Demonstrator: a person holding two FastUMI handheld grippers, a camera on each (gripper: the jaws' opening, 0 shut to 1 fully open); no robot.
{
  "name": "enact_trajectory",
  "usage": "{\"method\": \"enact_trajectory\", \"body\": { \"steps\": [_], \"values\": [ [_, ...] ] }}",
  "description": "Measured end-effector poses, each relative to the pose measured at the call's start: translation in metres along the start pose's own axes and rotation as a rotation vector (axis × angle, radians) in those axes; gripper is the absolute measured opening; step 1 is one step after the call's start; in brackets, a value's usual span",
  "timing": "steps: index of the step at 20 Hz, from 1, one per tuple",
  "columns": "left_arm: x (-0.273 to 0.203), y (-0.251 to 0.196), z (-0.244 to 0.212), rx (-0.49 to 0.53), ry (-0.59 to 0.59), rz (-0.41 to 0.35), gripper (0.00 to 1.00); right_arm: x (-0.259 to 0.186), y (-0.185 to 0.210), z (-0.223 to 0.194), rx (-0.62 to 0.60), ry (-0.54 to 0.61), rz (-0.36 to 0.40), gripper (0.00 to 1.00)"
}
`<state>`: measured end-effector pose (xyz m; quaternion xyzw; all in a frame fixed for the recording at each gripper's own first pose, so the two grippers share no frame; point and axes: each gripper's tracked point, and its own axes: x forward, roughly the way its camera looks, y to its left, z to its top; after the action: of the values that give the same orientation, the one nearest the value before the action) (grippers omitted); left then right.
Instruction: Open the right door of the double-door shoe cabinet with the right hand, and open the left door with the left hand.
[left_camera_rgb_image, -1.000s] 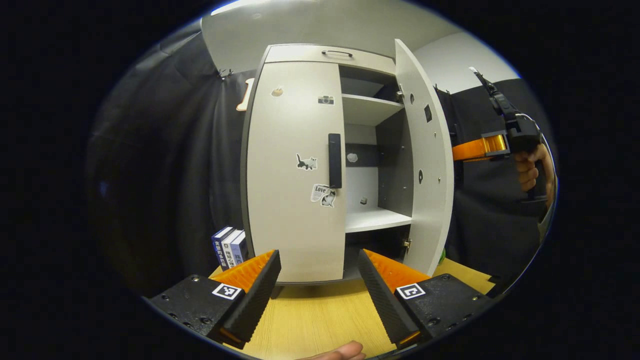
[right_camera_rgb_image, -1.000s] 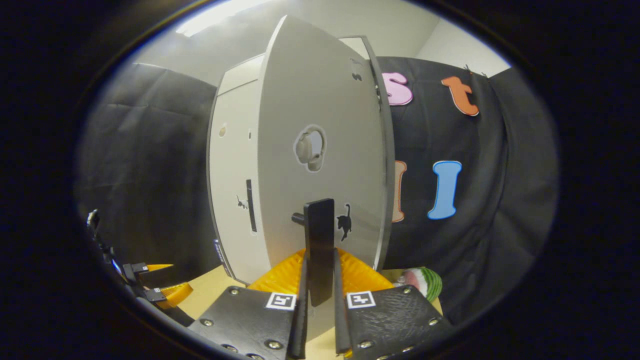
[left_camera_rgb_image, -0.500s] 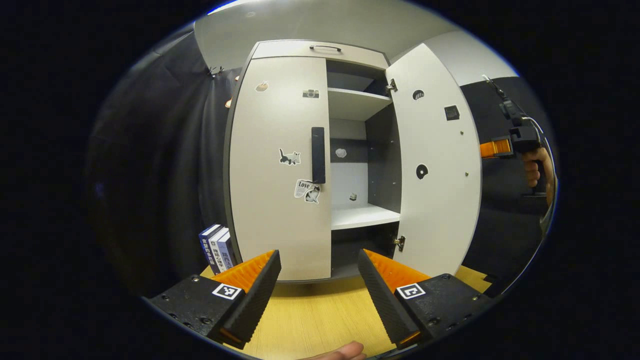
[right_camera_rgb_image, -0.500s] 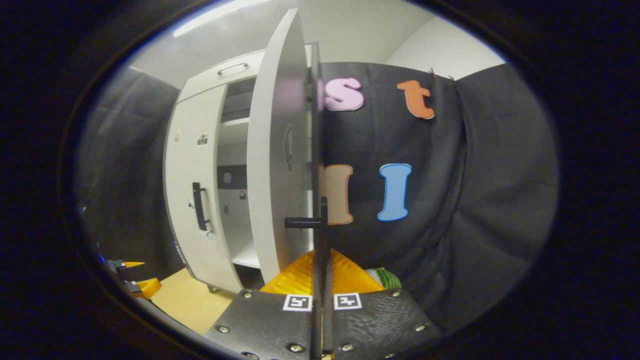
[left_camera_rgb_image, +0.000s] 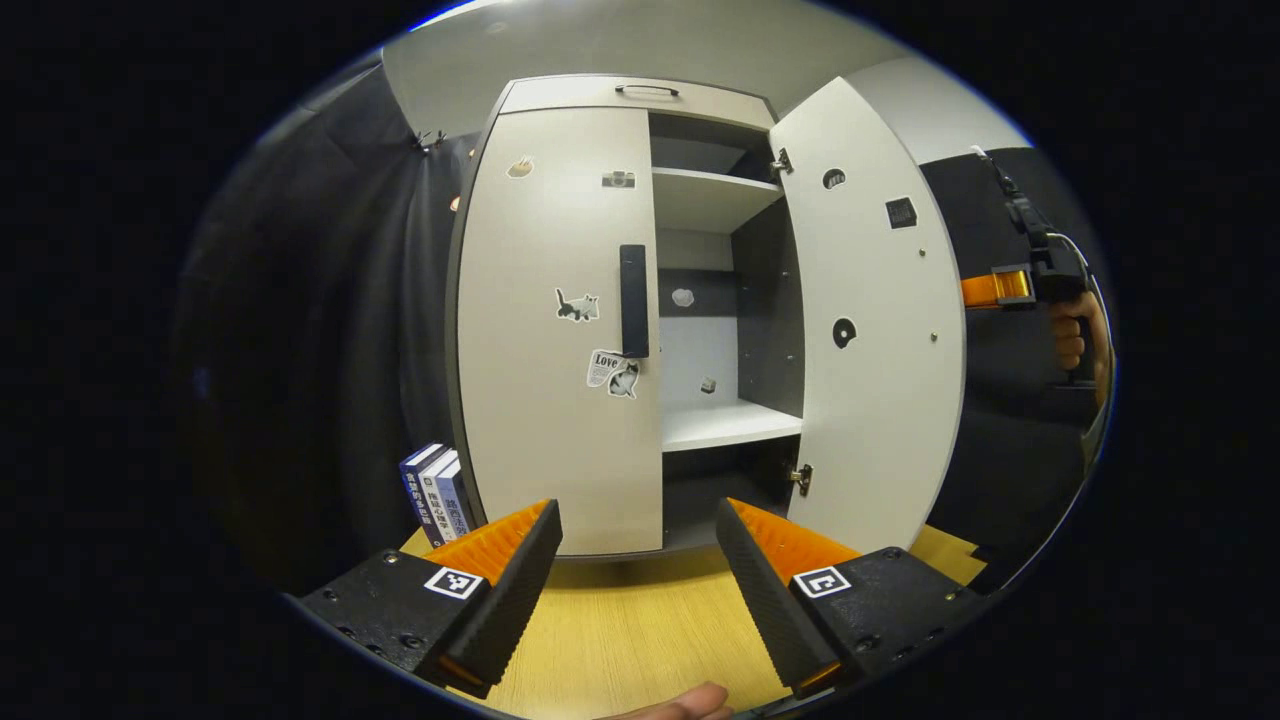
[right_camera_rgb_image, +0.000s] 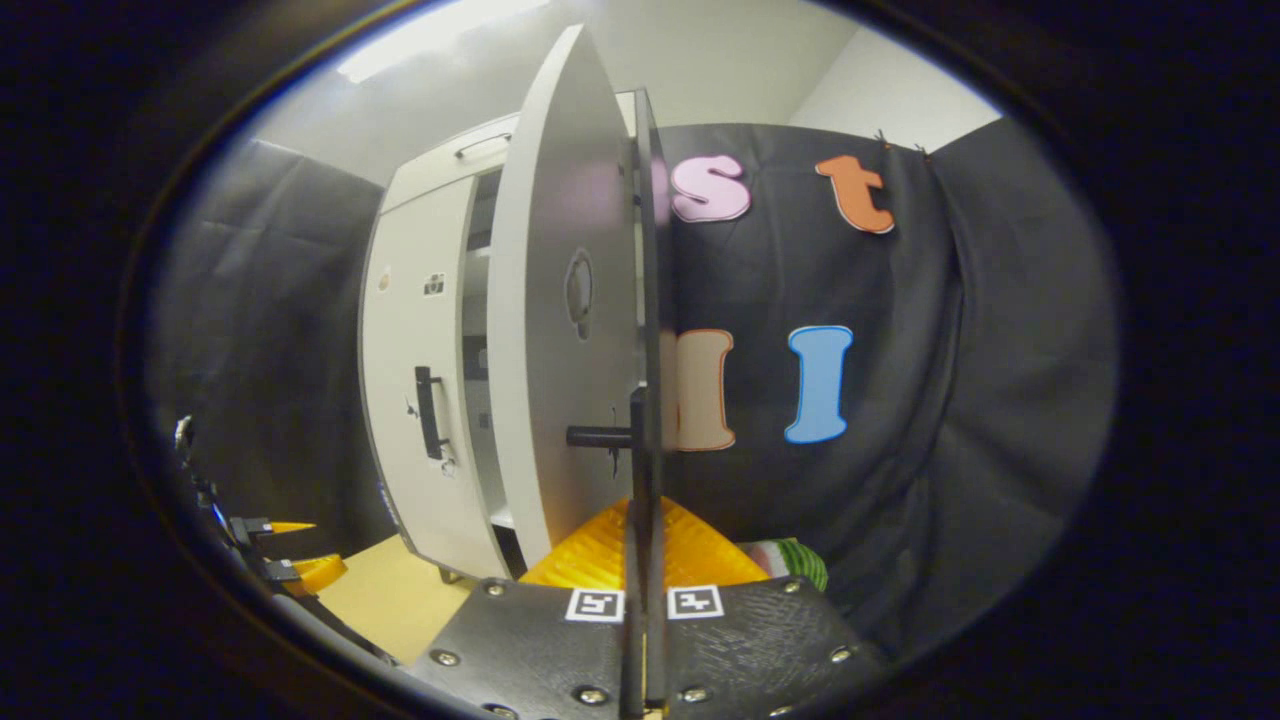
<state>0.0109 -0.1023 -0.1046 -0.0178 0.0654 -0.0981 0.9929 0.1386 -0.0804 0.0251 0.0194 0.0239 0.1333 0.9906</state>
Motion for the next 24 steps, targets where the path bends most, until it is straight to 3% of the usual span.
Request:
{"method": "enact_trajectory", "body": {
  "steps": [1,2,3,5,6,9,10,14,19,24],
  "values": [
    [0.002,0.001,0.000,-0.005,0.000,0.000,0.97,0.001,-0.003,-0.001,0.009,-0.008,-0.012,0.01],
    [0.003,0.001,0.000,-0.010,0.001,-0.001,0.97,-0.003,-0.007,-0.002,0.008,-0.015,-0.019,0.17],
    [0.004,0.002,-0.001,-0.014,0.003,0.000,0.97,-0.001,-0.011,-0.005,0.003,-0.024,-0.020,0.26],
    [0.009,0.007,-0.002,-0.011,0.013,0.007,0.97,-0.019,-0.015,-0.004,0.006,-0.038,-0.052,0.29],
    [0.012,0.010,-0.002,-0.008,0.015,0.015,0.97,-0.021,-0.023,-0.004,0.004,-0.063,-0.085,0.37],
    [0.019,0.020,0.001,-0.015,0.015,0.036,0.97,-0.051,-0.030,-0.007,-0.020,-0.129,-0.139,0.87],
    [0.022,0.023,0.003,-0.017,0.014,0.040,0.97,-0.065,-0.025,-0.006,-0.017,-0.149,-0.139,1.00],
    [0.029,0.033,0.014,-0.032,-0.004,0.056,0.97,-0.111,-0.004,-0.014,0.021,-0.160,-0.132,1.00],
    [0.050,0.039,0.038,-0.031,-0.052,0.070,0.96,-0.147,0.020,-0.038,-0.015,-0.164,-0.174,1.00],
    [0.092,0.029,0.080,-0.086,-0.095,0.024,0.97,-0.168,0.057,-0.082,0.024,-0.112,-0.161,1.00]
  ]
}}
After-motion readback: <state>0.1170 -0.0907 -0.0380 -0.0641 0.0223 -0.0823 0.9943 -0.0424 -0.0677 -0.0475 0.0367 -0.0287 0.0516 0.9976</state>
